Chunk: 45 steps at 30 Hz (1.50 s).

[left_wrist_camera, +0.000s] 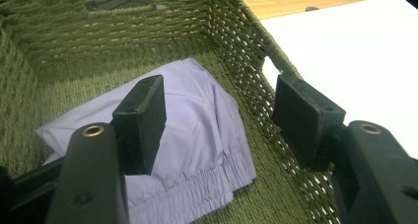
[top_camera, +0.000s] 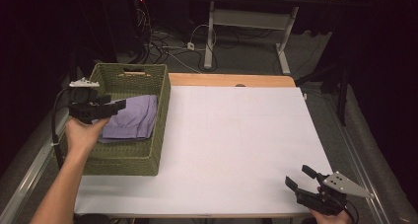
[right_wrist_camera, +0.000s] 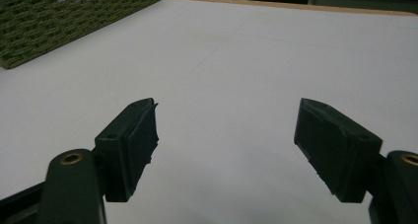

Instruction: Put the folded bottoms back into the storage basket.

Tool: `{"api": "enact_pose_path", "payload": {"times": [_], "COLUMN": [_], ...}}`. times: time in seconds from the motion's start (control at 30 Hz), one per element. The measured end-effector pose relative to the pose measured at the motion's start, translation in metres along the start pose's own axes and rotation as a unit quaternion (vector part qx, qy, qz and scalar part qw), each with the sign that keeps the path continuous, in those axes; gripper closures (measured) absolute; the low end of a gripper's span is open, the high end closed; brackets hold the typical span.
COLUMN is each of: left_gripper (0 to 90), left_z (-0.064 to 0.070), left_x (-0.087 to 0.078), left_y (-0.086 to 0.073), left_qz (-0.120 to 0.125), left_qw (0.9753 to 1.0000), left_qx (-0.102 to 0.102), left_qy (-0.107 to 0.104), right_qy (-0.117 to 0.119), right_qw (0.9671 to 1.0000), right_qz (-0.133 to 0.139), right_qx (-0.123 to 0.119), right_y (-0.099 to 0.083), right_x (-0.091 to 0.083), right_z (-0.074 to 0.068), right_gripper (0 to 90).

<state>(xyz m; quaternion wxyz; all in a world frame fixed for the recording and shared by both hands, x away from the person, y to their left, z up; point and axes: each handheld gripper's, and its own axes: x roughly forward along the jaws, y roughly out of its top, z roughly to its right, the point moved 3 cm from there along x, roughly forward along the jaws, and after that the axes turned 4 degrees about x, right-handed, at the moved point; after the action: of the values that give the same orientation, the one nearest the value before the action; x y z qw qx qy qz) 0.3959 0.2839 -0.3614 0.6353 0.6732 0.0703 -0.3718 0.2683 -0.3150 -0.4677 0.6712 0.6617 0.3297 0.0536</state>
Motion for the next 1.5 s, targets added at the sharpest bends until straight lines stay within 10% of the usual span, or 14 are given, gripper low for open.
{"api": "enact_pose_path", "payload": {"times": [1.5], "left_gripper": [36.0], "left_z": [0.019], "left_x": [-0.038], "left_y": [-0.046], "left_qz": [0.053], "left_qw": [0.9978], "left_qx": [0.001], "left_qy": [-0.039], "right_qy": [0.0], "right_qw": [1.0], "right_qz": [0.003], "right_qx": [0.004], "right_y": [0.0], "right_x": [-0.001], "right_z": [0.001], "right_gripper": [24.7]}}
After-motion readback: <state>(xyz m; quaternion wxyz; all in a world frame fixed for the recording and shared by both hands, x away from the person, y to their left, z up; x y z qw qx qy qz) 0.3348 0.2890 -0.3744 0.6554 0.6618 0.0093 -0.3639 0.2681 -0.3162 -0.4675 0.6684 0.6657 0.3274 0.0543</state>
